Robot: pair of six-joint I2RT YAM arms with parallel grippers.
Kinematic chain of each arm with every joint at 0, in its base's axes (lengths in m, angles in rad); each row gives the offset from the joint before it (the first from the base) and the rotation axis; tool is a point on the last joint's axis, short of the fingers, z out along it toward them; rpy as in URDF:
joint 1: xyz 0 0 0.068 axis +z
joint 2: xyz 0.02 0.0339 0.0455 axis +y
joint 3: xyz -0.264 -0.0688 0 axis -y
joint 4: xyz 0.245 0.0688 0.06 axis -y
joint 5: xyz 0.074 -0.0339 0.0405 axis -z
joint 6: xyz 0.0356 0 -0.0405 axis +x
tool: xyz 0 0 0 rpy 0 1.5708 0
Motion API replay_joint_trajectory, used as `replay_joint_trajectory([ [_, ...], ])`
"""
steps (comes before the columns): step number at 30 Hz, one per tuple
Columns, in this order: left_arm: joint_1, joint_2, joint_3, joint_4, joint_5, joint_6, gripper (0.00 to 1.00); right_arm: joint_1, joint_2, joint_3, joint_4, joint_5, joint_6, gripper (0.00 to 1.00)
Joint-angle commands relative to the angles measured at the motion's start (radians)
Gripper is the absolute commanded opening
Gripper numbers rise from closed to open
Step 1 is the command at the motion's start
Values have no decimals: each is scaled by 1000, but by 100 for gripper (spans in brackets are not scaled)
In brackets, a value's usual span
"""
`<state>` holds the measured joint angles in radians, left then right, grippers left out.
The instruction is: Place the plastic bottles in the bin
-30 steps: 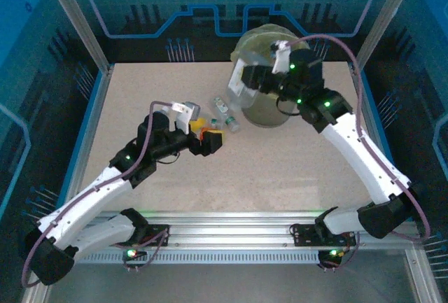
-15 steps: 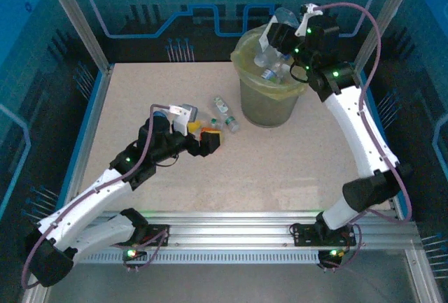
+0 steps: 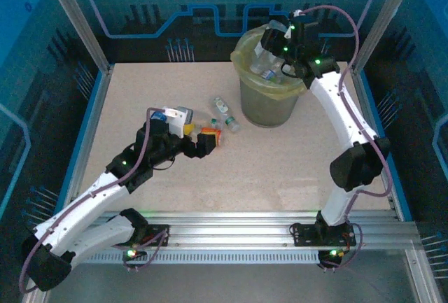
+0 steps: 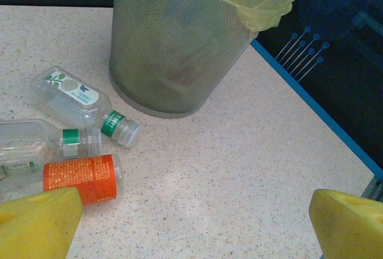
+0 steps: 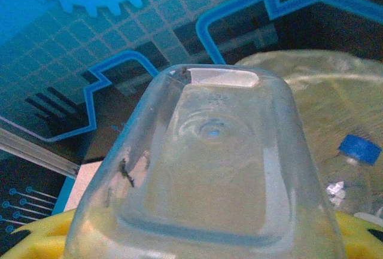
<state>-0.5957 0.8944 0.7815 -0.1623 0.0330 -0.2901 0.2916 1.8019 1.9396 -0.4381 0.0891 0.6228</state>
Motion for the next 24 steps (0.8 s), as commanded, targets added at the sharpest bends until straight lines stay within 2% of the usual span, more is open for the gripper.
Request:
replay_joint_trajectory([
  [1, -3, -16, -7, -32, -41, -10, 99, -4, 38, 47, -1, -51, 45, 48],
  [14, -1, -6, 4, -66, -90, -21, 99, -6, 129, 11, -24, -105, 95, 54],
  [18, -1, -5, 5, -75, -110, -32, 99, -16, 156, 12, -81, -89, 104, 63],
  [24, 6, -5, 13, -94, -127, -41, 99, -43, 176, 14, -160, -81, 94, 81],
])
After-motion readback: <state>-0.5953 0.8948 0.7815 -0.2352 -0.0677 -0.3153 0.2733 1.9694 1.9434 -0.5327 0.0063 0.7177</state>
